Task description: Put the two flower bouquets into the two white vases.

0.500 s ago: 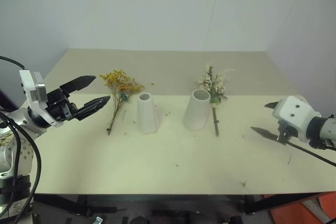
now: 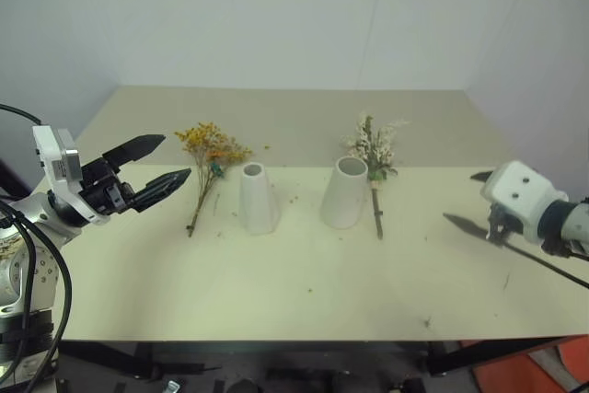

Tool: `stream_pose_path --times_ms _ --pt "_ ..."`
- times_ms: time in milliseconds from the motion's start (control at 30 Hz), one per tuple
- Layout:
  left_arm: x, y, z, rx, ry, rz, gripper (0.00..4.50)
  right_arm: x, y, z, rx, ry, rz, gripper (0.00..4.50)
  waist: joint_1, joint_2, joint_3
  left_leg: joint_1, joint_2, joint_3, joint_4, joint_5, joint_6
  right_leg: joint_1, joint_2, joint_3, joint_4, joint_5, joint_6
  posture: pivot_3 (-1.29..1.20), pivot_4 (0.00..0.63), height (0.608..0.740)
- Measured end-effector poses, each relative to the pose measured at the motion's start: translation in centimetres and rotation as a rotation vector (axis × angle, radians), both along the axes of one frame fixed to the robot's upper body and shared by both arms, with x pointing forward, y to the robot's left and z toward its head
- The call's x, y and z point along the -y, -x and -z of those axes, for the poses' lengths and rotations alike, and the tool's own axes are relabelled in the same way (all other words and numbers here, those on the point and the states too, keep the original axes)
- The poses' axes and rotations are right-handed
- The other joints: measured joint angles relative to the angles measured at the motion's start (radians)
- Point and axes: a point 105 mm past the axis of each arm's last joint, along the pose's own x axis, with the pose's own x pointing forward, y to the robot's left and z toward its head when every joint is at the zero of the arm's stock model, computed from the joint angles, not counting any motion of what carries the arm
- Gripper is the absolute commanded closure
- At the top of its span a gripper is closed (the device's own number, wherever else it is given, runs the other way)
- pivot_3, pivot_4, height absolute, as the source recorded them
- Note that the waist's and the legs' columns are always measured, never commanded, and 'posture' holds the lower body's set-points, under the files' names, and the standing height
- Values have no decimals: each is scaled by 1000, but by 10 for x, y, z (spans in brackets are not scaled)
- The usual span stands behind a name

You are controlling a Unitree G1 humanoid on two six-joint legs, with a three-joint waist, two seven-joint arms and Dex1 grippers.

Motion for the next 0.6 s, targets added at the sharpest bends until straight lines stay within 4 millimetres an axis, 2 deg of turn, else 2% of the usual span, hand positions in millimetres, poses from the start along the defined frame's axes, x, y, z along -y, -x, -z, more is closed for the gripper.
stream_pose_path --times_ms 133,267,433,600 --pt "9 3 -4 7 34 34 26 3 -23 -1 -8 -45 102 0 3 0 0 -1 0 0 0 0 0 -1 0 0 0 0 0 0 150 740" --pt "26 4 -7 19 -8 77 26 -11 -53 11 -107 -148 137 0 1 0 0 -1 -1 0 0 0 0 -1 0 1 0 1 0 0 150 740" --pt "34 2 -14 35 -20 99 26 -17 -88 14 -218 -294 225 0 1 0 0 -2 -1 0 0 0 0 -2 0 0 -1 1 -1 0 150 740" --pt "37 -5 -5 0 -47 99 26 -23 -111 36 -361 -382 289 0 2 0 0 -4 -1 0 -2 0 0 -4 0 0 -1 1 -1 0 150 740"
